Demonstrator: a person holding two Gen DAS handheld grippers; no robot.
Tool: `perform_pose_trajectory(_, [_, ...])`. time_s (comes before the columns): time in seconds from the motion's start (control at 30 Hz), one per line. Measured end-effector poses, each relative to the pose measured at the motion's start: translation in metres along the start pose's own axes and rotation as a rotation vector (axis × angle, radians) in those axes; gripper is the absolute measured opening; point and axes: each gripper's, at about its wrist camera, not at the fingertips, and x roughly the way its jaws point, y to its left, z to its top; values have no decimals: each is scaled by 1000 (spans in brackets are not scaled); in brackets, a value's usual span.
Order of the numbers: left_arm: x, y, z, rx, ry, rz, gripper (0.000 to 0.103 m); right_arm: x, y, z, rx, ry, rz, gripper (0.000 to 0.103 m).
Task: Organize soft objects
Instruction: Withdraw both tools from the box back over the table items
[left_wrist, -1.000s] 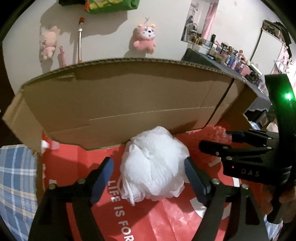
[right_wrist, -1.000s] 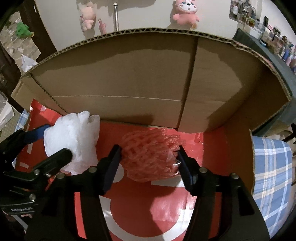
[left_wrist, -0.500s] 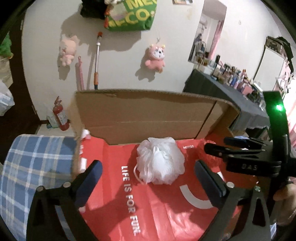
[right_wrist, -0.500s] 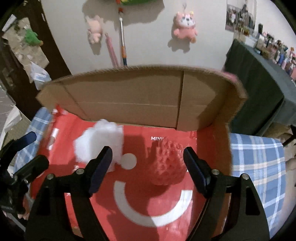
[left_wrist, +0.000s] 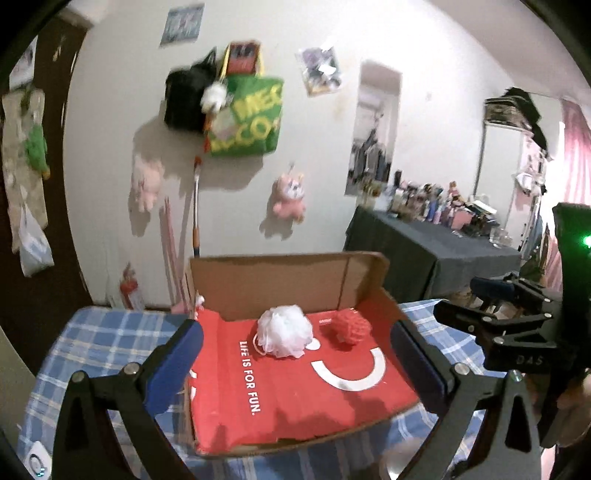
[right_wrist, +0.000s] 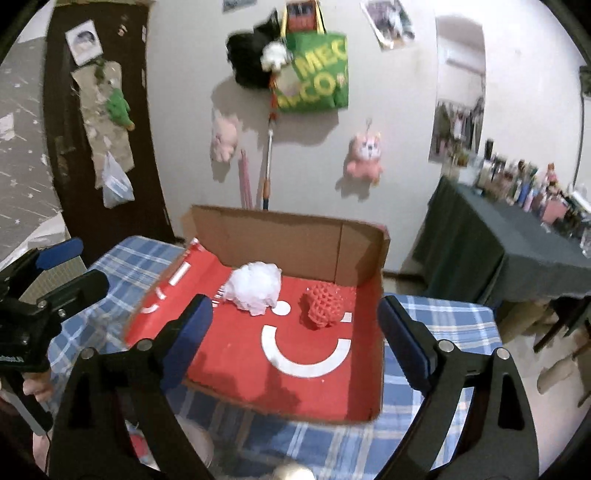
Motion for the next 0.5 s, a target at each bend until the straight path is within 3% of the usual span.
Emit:
perform_pose_trajectory(0.17, [-62,-21,-17,61,-132,13,103,-64,11,-23,-18,-111,-23,93])
perform_pose_trajectory(0.27, [-89,-27,-32,58,-166,4,103,-100,22,-42,-44,-187,-35,100])
perform_pose_trajectory(0.5, [-127,-37,-75,47,-209,8,103,-152,38,-100,-41,-283,-66,101])
